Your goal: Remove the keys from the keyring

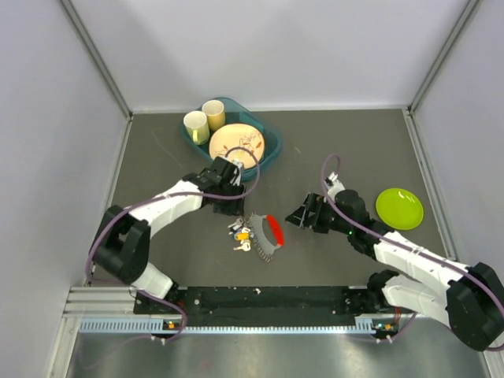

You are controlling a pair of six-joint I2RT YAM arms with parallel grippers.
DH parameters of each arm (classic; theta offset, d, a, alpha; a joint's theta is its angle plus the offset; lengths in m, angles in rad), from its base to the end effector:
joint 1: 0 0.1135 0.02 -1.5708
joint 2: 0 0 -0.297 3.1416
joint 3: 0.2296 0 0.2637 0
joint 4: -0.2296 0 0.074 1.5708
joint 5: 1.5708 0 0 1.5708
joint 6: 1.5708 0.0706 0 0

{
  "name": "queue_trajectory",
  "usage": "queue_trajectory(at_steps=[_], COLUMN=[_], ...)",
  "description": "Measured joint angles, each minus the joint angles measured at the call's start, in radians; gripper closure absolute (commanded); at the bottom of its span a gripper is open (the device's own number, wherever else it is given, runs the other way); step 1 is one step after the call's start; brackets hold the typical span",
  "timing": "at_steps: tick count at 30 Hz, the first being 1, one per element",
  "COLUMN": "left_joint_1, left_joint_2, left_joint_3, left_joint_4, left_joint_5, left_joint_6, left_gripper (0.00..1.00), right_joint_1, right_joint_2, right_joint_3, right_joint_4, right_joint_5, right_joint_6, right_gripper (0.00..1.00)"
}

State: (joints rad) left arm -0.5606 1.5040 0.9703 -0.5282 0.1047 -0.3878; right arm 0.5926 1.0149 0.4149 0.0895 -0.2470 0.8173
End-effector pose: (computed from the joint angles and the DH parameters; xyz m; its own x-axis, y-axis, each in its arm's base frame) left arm 0.2688 -0.1775 0.2049 -0.9010 0.1216 -0.4165 0.2498 0.9303 -0.2687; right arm 0.1839 0.1447 0.2007 -0.8013 0.3130 -0.5098 -0.1960 0.6678 0.7181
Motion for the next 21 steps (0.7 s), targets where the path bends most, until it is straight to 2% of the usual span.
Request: queue_trajectory(at_steps=[10,21], left_joint_1=[0.016,0.016], left_joint_2=[0.223,0.281], left_joint_3=[0.182,0.191], left_joint_4=[0.027,0.041], left_joint_5=[0.191,0.273], left_joint_6=[0.209,0.279], left_gripper=[0.44,0.47], right_joint_1=[0.000,0.000], right_joint_2=[-0.068,-0.079], right_joint_3=[0.000,0.000], right_joint_4=[-0.002,-0.017], right_joint_5=[-0.041,-0.051], right_joint_6=[-0.027,-0.060], right_gripper=[0.18,0.18])
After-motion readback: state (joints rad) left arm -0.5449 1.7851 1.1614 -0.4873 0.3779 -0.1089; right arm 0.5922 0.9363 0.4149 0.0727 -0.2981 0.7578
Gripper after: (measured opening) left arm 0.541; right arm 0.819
